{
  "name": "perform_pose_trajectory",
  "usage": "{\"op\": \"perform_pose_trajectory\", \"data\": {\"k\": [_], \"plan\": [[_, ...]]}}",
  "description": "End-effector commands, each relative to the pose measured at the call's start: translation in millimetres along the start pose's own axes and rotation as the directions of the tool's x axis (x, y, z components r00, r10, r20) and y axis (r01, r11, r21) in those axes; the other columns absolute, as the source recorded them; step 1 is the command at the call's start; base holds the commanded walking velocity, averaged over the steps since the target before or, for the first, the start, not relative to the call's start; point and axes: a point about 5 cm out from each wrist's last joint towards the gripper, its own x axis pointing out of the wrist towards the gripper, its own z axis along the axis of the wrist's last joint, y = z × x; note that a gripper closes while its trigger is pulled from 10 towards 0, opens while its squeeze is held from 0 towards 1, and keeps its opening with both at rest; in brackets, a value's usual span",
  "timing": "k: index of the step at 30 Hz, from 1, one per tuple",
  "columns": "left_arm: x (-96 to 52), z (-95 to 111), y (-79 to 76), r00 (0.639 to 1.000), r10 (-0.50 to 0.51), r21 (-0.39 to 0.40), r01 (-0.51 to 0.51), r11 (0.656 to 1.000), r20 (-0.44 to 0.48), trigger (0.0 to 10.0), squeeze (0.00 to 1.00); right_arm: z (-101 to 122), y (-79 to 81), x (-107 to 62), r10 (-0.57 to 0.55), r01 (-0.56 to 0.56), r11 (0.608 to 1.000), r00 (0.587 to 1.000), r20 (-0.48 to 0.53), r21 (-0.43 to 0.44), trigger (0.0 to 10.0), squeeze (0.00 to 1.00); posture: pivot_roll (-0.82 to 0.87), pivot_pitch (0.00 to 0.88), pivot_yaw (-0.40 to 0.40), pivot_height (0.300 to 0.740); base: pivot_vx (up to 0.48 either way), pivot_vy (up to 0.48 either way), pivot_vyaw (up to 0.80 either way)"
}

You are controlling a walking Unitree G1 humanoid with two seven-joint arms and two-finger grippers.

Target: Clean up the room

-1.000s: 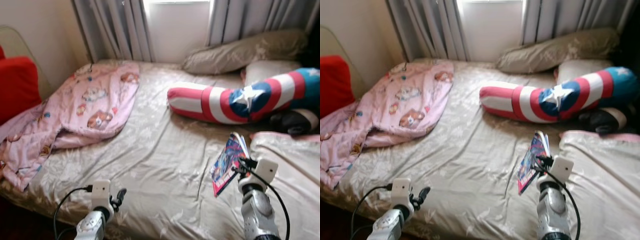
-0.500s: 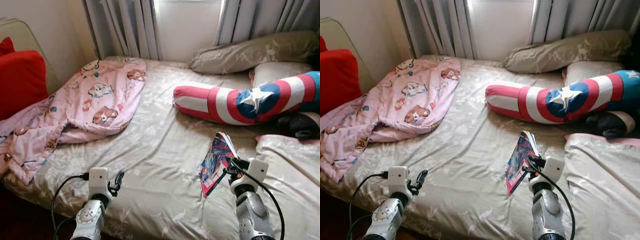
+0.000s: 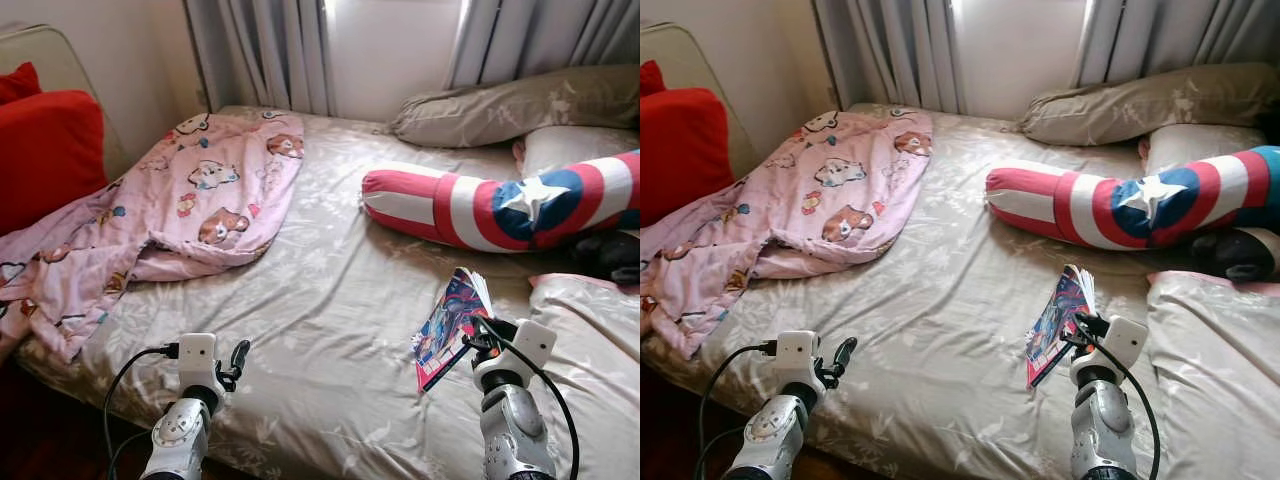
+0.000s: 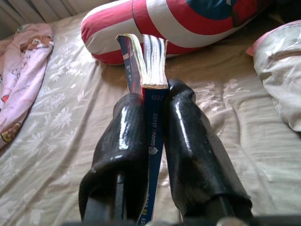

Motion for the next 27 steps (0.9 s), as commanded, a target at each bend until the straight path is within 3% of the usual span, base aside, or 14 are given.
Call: {"op": "perform_pose_trajectory", "data": {"k": [1, 3, 11, 19, 27], "plan": [[-0.7, 0, 2.0, 1.000, 0.007, -0.008, -0.007, 1.000, 0.002, 10.0, 0.00, 11, 1.0, 4.8, -0.009, 0.010, 1.000, 0.999, 0.048, -0.004, 10.0, 0.00, 0.02, 0.000, 0.022, 0.740, 0.000, 0.000, 0.00], [-0.2, 1, 2.4, 1.000, 0.008, -0.007, -0.008, 1.000, 0.003, 10.0, 0.00, 12, -1.5, 7.2, -0.043, 0.044, 0.998, 0.998, 0.041, -0.038, 10.0, 0.00, 0.02, 0.000, 0.021, 0.740, 0.000, 0.000, 0.00], [0.9, 3, 2.0, 1.000, 0.006, -0.008, -0.006, 1.000, 0.012, 10.0, 0.00, 12, -2.3, 9.1, -0.050, 0.051, 0.998, 0.998, 0.031, -0.033, 10.0, 0.00, 0.02, 0.000, 0.022, 0.705, 0.000, 0.000, 0.00], [2.4, 6, 1.3, 1.000, 0.001, -0.006, -0.001, 1.000, 0.024, 10.0, 0.00, 14, 4.3, 11.5, -0.025, 0.024, 0.999, 0.998, 0.049, 0.024, 10.0, 0.00, 0.02, 0.000, 0.033, 0.696, 0.000, 0.000, 0.00], [4.4, 9, 1.1, 1.000, -0.004, -0.001, 0.004, 1.000, 0.030, 10.0, 0.00, 14, 12.3, 15.6, 0.015, -0.014, 1.000, 1.000, 0.026, -0.015, 10.0, 0.00, 0.02, 0.000, 0.038, 0.662, 0.000, 0.000, 0.00]]}}
